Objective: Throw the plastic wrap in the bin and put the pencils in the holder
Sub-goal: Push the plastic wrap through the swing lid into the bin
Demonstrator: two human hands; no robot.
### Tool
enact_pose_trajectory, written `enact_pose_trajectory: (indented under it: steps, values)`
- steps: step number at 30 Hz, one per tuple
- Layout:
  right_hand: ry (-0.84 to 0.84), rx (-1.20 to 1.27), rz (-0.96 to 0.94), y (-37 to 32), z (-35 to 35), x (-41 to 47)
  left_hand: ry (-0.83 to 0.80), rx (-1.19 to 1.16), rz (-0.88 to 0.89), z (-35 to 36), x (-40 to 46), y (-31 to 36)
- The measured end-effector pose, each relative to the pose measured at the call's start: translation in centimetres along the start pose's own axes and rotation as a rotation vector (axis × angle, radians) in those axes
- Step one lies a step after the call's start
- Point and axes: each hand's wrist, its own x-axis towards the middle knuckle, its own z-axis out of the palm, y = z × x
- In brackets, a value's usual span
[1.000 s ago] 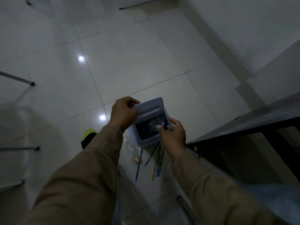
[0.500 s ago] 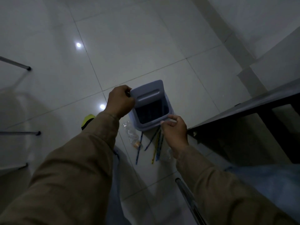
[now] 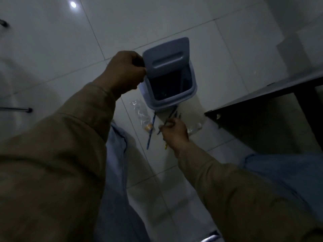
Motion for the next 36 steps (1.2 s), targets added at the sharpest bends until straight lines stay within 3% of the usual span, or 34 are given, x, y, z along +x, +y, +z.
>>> enact_pose_trajectory:
  steps: [10, 25, 30, 36]
  values:
    - [-0.027, -0.067, 0.06, 1.1, 4.0, 4.4, 0.006, 0.015, 0.049, 0.3, 0.6, -0.7]
    - [0.026, -0.421, -0.019, 5.3, 8.9, 12.1, 0.015, 0.042, 0.042, 0.6, 1.4, -1.2]
    - [-0.068, -0.446, -0.046, 5.2, 9.1, 12.4, 0.007, 0.015, 0.03, 0.6, 1.6, -1.1]
    - [-0.027, -0.491, -0.1, 4.7, 9.1, 12.4, -0.005, 0.002, 0.023, 0.4, 1.5, -1.0]
